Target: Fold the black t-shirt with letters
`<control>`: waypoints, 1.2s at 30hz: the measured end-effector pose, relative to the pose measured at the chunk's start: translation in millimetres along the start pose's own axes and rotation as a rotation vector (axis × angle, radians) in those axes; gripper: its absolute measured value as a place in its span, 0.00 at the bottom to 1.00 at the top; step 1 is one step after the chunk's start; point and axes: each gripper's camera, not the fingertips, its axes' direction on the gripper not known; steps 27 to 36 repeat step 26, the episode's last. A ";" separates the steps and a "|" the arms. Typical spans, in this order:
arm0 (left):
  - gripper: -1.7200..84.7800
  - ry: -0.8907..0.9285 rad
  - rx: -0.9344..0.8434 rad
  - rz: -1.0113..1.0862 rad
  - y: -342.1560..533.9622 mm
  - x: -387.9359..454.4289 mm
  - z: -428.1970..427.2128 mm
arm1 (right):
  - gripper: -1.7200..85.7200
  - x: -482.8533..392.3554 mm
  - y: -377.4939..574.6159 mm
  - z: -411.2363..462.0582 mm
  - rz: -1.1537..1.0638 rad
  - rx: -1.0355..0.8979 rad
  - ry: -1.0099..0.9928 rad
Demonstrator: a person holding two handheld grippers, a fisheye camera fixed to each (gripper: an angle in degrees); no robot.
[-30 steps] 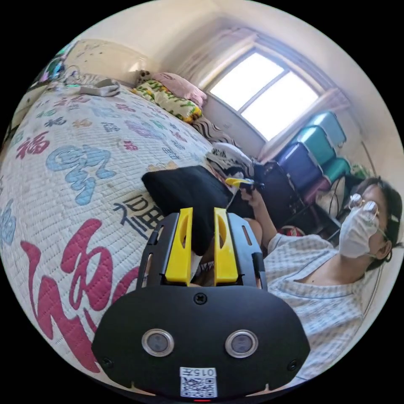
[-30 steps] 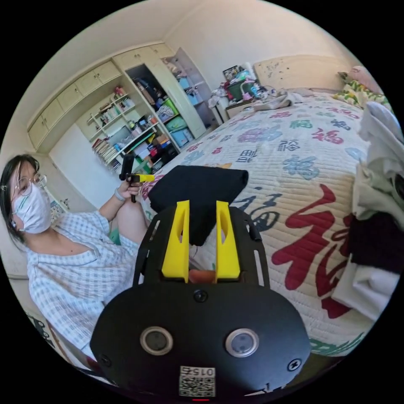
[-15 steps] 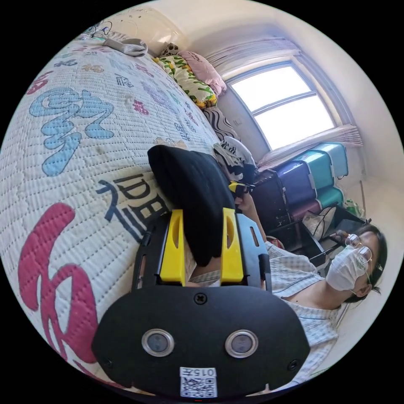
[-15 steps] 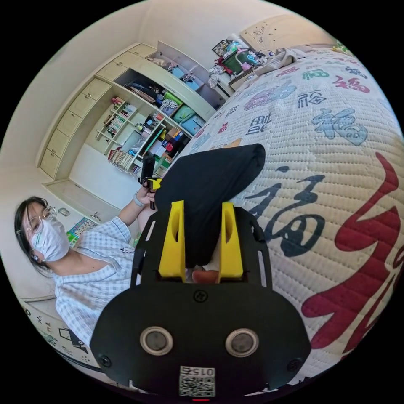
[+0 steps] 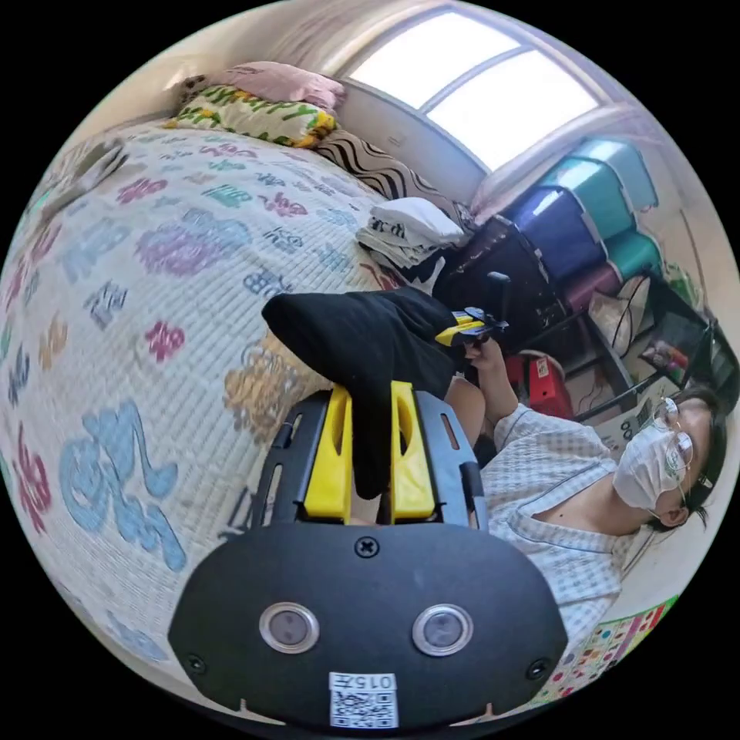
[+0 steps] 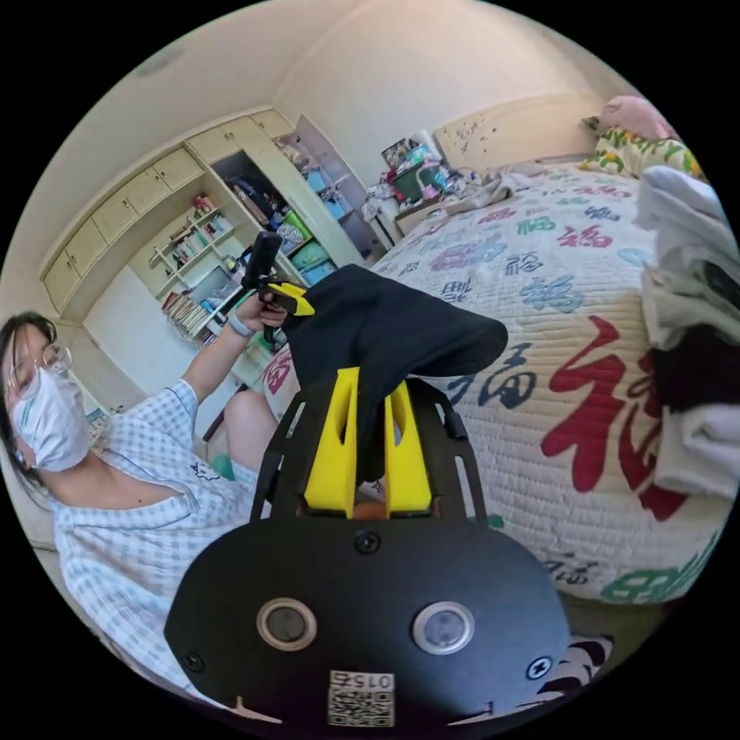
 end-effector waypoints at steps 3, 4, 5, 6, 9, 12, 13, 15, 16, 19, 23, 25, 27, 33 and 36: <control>0.10 -0.096 -0.120 0.149 -99.5 34.3 25.1 | 0.08 2.5 36.2 -19.8 0.068 0.209 0.101; 0.10 -0.132 -0.159 0.189 -138.0 45.3 41.7 | 0.08 6.8 48.4 -21.5 0.102 0.275 0.134; 0.10 -0.151 -0.184 0.200 -157.2 49.2 51.8 | 0.08 10.0 53.7 -21.2 0.122 0.303 0.146; 0.10 -0.187 -0.234 0.199 -194.6 54.1 74.5 | 0.08 17.7 63.1 -18.9 0.162 0.358 0.169; 0.09 -0.288 -0.308 0.210 -267.2 65.5 142.0 | 0.08 39.3 81.3 -5.9 0.254 0.452 0.259; 0.09 -0.419 -0.423 0.224 -301.9 61.6 217.0 | 0.08 54.1 92.1 10.7 0.236 0.477 0.223; 0.09 -0.460 -0.497 0.241 -305.4 56.1 242.7 | 0.09 58.3 93.9 16.3 0.221 0.456 0.202; 0.09 -0.420 -0.510 0.255 -307.9 51.6 250.6 | 0.09 61.4 100.3 18.3 0.186 0.440 0.165; 0.09 -0.380 -0.507 0.254 -307.0 47.7 245.4 | 0.09 62.2 106.1 17.1 0.160 0.427 0.141; 0.10 -0.365 -0.456 0.253 -297.3 47.1 221.9 | 0.09 56.8 122.3 4.0 0.102 0.409 0.178; 0.12 -0.512 -0.196 0.282 -282.8 77.4 172.5 | 0.09 32.3 133.9 -19.7 0.083 0.415 0.477; 0.12 -0.372 0.051 0.422 -263.1 121.7 142.7 | 0.09 15.0 142.1 -27.3 0.050 0.466 0.584; 0.13 -0.318 0.092 0.466 -257.6 133.0 140.2 | 0.08 12.3 143.8 -27.2 0.046 0.472 0.595; 0.13 -0.318 0.092 0.466 -257.6 133.0 140.2 | 0.08 12.3 143.8 -27.2 0.046 0.472 0.595; 0.13 -0.318 0.092 0.466 -257.6 133.0 140.2 | 0.08 12.3 143.8 -27.2 0.046 0.472 0.595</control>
